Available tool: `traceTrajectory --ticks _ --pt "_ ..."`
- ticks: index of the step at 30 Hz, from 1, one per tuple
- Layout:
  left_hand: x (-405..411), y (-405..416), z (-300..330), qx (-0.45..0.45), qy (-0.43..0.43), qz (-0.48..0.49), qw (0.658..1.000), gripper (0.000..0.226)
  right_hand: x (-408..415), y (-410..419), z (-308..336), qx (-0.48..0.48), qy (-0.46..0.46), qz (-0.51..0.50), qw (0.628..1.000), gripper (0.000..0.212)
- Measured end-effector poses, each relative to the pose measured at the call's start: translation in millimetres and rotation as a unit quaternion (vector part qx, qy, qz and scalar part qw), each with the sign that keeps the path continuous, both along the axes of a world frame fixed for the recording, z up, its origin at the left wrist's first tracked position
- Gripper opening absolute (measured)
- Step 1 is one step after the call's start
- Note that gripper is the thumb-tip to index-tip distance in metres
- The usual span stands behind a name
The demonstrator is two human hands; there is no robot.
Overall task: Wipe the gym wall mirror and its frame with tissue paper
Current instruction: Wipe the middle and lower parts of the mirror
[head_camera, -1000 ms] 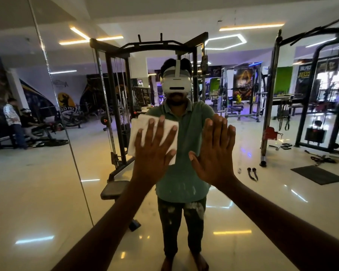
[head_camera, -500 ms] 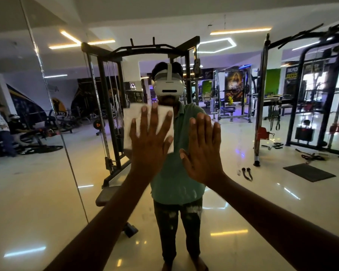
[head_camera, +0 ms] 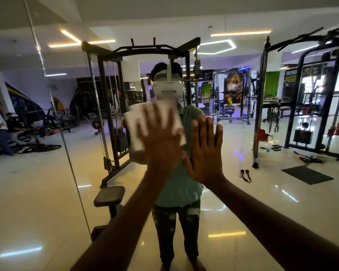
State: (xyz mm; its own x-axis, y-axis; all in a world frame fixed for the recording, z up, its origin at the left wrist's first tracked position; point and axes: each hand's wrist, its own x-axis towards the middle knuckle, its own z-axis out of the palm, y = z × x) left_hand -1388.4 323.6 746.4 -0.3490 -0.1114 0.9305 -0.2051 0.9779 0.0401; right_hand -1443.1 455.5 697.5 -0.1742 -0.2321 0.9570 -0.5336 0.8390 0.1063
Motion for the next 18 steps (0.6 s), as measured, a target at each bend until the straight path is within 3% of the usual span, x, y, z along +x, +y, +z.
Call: traceTrajectory --ticks 2,4,10,14,16,18 --pt "-7 15 7 -0.134 -0.054 -0.069 0.987 0.068 -1 3 -1 0.004 0.005 0.016 1.0 0.087" --pt "-2 -15 18 -0.193 -0.064 -0.073 0.976 0.066 -5 5 -1 -0.001 0.006 0.019 1.0 0.088" --pt "49 -169 22 -0.006 0.017 0.036 0.999 0.064 -6 1 -2 -0.02 0.006 0.004 1.0 0.091" --pt "35 -115 29 0.148 0.072 0.053 0.985 0.068 -4 -2 -3 -0.022 0.0 -0.006 1.0 0.093" --pt "12 -49 21 0.066 0.044 0.025 0.997 0.068 -5 -1 -3 -0.016 0.001 -0.005 1.0 0.092" --pt "-2 2 11 -0.082 -0.022 -0.042 0.996 0.067 -5 1 -2 -0.008 -0.002 0.004 1.0 0.091"
